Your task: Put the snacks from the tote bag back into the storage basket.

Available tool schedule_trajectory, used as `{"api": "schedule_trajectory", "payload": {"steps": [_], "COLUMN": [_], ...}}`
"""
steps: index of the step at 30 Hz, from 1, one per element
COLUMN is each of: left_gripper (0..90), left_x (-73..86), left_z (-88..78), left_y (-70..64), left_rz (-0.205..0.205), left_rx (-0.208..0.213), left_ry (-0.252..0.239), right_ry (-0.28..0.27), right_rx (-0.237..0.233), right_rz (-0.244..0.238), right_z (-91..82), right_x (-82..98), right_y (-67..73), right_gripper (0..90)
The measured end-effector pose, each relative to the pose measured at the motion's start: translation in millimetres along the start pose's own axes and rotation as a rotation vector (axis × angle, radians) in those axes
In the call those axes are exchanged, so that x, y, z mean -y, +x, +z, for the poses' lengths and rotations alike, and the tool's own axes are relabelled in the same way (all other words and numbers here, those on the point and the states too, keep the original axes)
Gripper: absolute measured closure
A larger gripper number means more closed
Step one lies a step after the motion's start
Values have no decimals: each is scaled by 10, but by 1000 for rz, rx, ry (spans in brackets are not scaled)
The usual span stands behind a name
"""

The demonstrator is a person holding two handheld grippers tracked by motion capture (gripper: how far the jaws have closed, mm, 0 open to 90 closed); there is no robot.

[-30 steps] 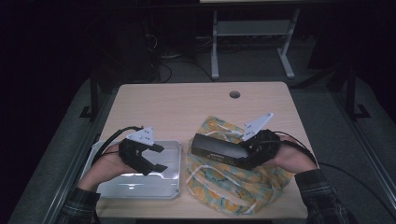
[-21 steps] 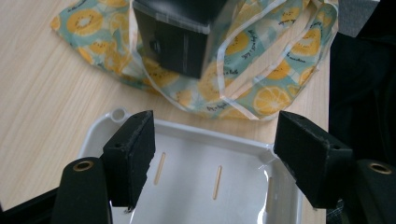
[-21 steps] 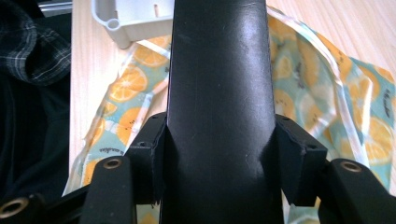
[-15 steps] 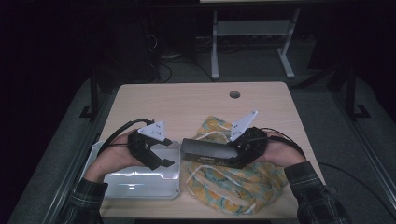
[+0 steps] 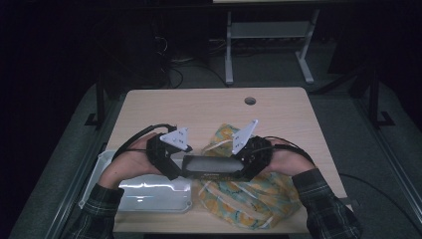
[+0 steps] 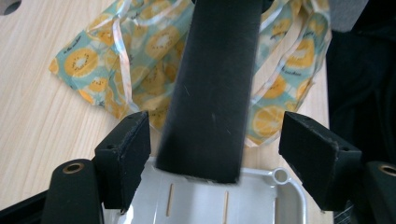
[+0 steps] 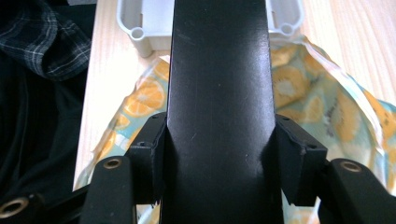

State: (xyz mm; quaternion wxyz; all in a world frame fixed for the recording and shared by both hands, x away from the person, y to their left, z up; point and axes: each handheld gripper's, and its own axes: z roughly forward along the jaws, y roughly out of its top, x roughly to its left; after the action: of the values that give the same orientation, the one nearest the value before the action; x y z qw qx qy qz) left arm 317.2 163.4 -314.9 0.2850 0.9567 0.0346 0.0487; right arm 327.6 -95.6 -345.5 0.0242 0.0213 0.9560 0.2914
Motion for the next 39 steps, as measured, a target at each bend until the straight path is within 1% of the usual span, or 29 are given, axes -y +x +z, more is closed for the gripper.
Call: {"api": "schedule_trajectory", "payload": {"steps": [3, 6, 10, 11, 14, 15, 22, 25, 32, 33, 34, 39], "left_gripper": [249, 249, 249, 249, 252, 253, 285, 312, 354, 359, 384, 411], "left_x": [-17, -44, -92, -106, -145, -161, -212, -209, -206, -209, -206, -205], "left_z": [43, 99, 179, 198, 257, 283, 380, 392, 406, 407, 414, 424], "left_y": [-14, -42, -63, -63, -80, -88, -111, -106, -112, -108, -107, -108], "left_rz": [10, 7, 22, 33, 46, 52, 66, 68, 70, 71, 70, 68], "left_rx": [13, 30, 45, 46, 54, 50, 66, 57, 58, 56, 54, 61], "left_ry": [14, 15, 30, 35, 56, 66, 107, 117, 129, 137, 141, 151], "right_ry": [-4, -3, 5, 5, 3, 3, -5, -7, -7, -7, -6, -4], "right_rx": [-8, -14, -18, -20, -22, -24, -23, -24, -25, -24, -24, -23], "right_rz": [-11, -19, -28, -36, -37, -37, -49, -49, -49, -51, -47, -47], "right_z": [25, 50, 89, 99, 114, 117, 117, 113, 115, 115, 111, 109], "right_x": [-50, -88, -124, -135, -154, -159, -173, -173, -171, -171, -167, -161], "right_y": [10, 20, 54, 57, 75, 79, 102, 106, 107, 108, 107, 111], "right_gripper": [420, 420, 420, 420, 420, 420, 420, 420, 420, 420, 420, 420]}}
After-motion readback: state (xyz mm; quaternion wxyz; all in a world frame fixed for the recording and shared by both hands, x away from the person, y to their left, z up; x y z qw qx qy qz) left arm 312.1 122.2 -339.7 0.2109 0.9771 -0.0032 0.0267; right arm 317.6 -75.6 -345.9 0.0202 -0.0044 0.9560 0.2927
